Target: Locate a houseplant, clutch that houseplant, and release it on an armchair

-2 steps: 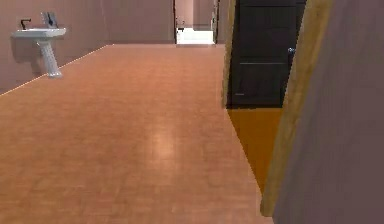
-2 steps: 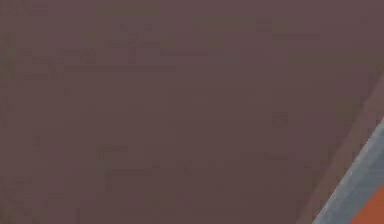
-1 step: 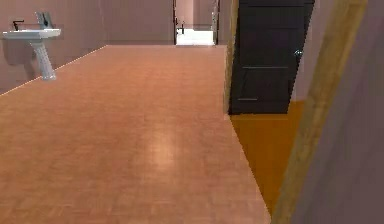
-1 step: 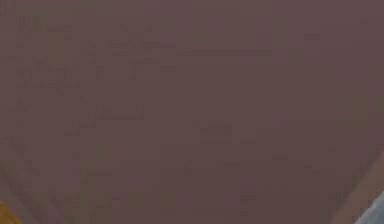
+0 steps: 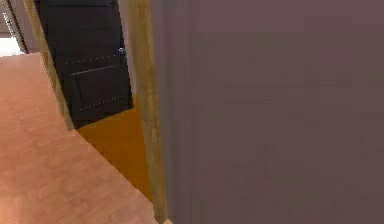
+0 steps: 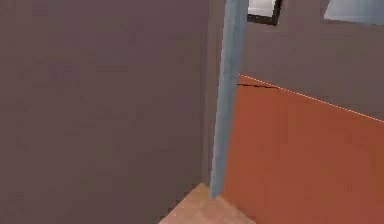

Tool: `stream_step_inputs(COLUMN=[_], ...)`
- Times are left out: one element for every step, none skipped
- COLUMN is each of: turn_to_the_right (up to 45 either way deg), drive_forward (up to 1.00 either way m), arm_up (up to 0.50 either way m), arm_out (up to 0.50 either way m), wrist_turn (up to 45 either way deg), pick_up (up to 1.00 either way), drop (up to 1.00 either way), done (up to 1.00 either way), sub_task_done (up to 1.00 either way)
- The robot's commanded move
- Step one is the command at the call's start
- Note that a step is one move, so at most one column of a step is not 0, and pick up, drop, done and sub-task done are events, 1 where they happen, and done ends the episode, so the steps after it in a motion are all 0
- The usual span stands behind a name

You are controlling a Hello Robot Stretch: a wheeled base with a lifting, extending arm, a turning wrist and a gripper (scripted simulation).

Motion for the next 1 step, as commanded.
stream_step_inputs(turn_to_the_right=[42.0], drive_forward=[0.0], arm_up=[0.0], arm_out=[0.0], wrist_turn=[0.0], pick_up=[0.0], drop=[0.0], done=[0.0], sub_task_done=[0.0])
